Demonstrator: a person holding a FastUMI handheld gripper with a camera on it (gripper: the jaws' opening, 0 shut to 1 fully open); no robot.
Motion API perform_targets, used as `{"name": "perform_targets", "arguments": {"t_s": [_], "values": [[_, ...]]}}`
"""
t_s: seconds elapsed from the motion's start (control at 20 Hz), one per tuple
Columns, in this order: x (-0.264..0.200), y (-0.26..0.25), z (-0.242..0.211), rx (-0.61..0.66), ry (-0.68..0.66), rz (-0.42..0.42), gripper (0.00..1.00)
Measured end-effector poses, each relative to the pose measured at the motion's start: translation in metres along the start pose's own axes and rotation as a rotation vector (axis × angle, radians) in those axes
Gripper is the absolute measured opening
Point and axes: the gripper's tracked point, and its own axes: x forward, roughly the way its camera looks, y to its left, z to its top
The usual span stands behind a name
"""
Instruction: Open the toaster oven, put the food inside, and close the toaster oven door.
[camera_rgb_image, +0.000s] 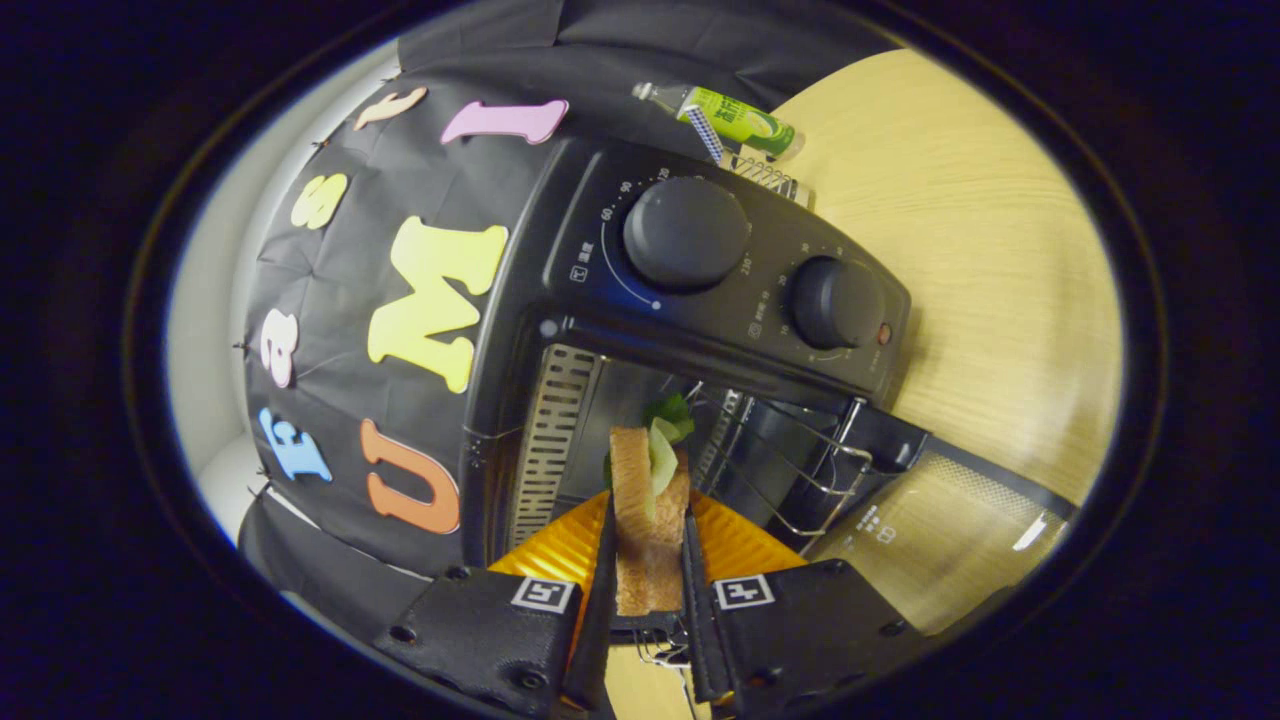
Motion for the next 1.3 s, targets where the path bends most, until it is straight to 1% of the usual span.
{"name": "perform_targets", "arguments": {"t_s": [0.15, 0.25, 0.45, 0.65, 0.75, 0.85, 0.95, 1.05, 1.2, 1.3], "values": [[0.014, -0.001, 0.002, 0.010, -0.017, -0.018, 0.38], [0.021, -0.003, 0.005, 0.041, -0.026, -0.033, 0.38], [0.028, -0.001, 0.005, 0.077, -0.002, -0.038, 0.38], [0.026, -0.006, -0.007, -0.035, 0.058, -0.080, 0.43], [0.028, -0.005, -0.007, -0.068, 0.054, -0.081, 0.45], [0.024, -0.003, -0.014, -0.151, 0.072, -0.089, 0.47], [0.023, 0.002, -0.022, -0.267, 0.079, -0.091, 0.53], [0.022, 0.002, -0.026, -0.394, 0.076, -0.103, 0.68], [0.021, 0.007, -0.031, -0.596, 0.088, -0.112, 0.86], [0.021, -0.002, -0.033, -0.712, 0.090, -0.150, 0.99]]}}
